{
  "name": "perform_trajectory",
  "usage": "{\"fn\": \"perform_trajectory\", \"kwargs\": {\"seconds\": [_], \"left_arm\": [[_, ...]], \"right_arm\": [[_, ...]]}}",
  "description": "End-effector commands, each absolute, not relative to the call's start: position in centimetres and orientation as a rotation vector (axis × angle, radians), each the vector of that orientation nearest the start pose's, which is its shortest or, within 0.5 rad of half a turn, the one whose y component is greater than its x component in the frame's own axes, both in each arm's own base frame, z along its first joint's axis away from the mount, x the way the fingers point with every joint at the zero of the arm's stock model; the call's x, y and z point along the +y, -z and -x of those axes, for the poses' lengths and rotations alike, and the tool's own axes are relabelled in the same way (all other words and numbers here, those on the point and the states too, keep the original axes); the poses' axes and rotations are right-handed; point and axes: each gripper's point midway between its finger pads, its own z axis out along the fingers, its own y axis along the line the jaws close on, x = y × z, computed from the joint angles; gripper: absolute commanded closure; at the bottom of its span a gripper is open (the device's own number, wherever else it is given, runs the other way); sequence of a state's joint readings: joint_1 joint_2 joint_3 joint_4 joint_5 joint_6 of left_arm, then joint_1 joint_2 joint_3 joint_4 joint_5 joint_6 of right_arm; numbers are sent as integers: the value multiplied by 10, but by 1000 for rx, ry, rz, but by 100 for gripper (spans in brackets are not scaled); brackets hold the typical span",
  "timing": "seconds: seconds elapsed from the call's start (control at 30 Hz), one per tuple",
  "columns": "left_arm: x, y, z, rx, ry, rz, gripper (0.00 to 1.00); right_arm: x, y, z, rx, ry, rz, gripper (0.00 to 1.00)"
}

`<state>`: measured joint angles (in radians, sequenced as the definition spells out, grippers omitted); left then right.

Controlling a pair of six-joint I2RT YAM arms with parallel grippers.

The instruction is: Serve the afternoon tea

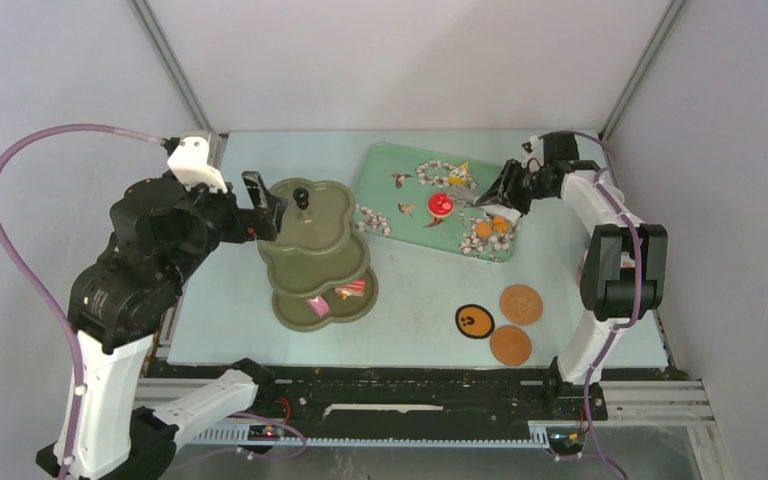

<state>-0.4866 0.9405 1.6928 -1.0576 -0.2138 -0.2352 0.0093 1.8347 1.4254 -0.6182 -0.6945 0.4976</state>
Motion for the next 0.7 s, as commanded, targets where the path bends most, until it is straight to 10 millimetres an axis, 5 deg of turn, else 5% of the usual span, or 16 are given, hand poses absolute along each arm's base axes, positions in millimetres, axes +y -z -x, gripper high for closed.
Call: {"fn": "perform_trajectory", "kwargs": {"seconds": [0.0, 0.33, 0.67], "left_arm": [[-88, -439, -219, 1835, 322, -104, 1], [-91, -440, -220, 1839, 335, -111, 0], [-90, -439, -220, 1840, 329, -113, 0]], "right_arm": [[141, -140, -403, 2568, -1198, -342, 57], [122, -123, -399, 2597, -1169, -406, 57], [127, -118, -401, 2573, -1284, -424, 56]]}}
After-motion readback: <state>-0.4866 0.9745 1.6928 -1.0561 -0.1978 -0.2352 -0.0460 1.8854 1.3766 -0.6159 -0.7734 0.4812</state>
